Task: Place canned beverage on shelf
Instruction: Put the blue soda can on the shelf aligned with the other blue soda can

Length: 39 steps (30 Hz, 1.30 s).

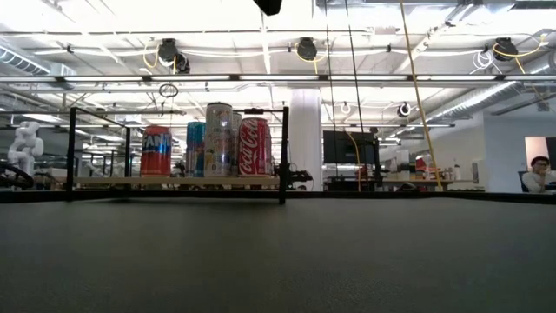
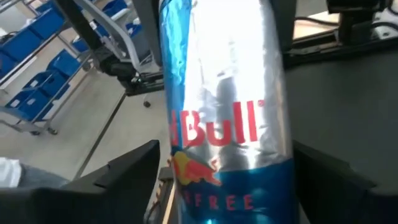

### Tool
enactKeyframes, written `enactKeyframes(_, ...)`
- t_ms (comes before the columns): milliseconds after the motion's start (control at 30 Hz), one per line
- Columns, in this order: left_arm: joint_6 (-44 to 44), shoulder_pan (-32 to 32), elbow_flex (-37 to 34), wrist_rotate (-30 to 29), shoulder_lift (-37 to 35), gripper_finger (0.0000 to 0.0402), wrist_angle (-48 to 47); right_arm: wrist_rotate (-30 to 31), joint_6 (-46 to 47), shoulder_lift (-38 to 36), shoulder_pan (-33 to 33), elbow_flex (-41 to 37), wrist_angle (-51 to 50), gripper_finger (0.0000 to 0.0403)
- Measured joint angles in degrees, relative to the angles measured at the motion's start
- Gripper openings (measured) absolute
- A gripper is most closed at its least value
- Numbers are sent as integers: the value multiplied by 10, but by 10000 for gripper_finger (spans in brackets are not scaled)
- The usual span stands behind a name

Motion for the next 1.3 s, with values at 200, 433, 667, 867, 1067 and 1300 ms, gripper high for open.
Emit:
enactKeyframes(200,0,11,0,1,0,221,-1,-2,-2,0,-11,0,0,262)
enactKeyframes(433,-114,30,0,-38,-14,286,-25,80,-21,-3,-21,0,9,221)
enactKeyframes(667,-197,30,1,-127,-67,373,-75,218,-69,-25,-28,-1,61,233)
enactKeyframes(867,-182,14,1,-298,-97,379,-52,243,-115,-31,-45,-1,154,227)
enactKeyframes(1067,-52,18,0,-325,-99,379,55,240,-128,-32,-61,-1,187,234)
enactKeyframes(1300,6,49,0,-324,-99,379,117,239,-186,-32,-62,-1,219,234)
